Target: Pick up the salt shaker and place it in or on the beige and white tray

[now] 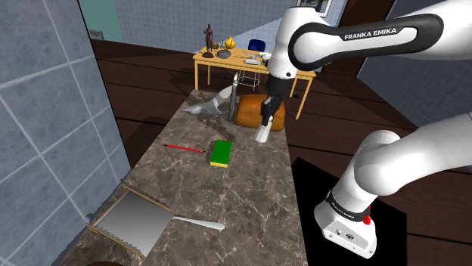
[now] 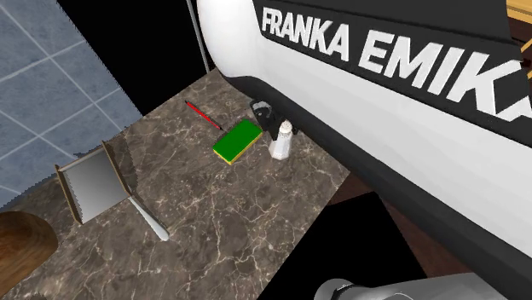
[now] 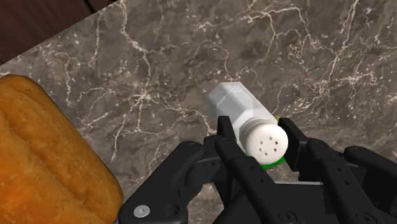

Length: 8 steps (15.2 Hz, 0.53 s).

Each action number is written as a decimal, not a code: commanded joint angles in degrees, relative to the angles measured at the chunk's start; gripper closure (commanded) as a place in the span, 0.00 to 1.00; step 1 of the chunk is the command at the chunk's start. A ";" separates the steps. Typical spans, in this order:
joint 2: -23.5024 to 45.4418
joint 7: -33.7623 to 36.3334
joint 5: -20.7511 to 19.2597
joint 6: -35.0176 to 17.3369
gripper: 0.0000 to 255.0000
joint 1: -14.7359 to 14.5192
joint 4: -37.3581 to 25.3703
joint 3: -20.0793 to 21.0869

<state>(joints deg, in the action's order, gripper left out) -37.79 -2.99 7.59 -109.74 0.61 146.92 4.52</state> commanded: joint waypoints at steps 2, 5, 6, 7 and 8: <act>0.66 1.51 0.66 0.67 1.00 -0.64 -1.46 1.18; 3.43 5.58 2.45 -0.01 1.00 -2.31 -4.03 4.66; 4.47 6.93 2.94 -0.24 1.00 -2.80 -5.01 5.80; 5.57 8.28 3.37 -0.46 1.00 -3.24 -6.05 6.93; 6.71 9.63 3.75 -0.69 1.00 -3.65 -7.15 8.05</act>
<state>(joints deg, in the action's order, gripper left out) -32.28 5.20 10.92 -110.22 -2.61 140.95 11.43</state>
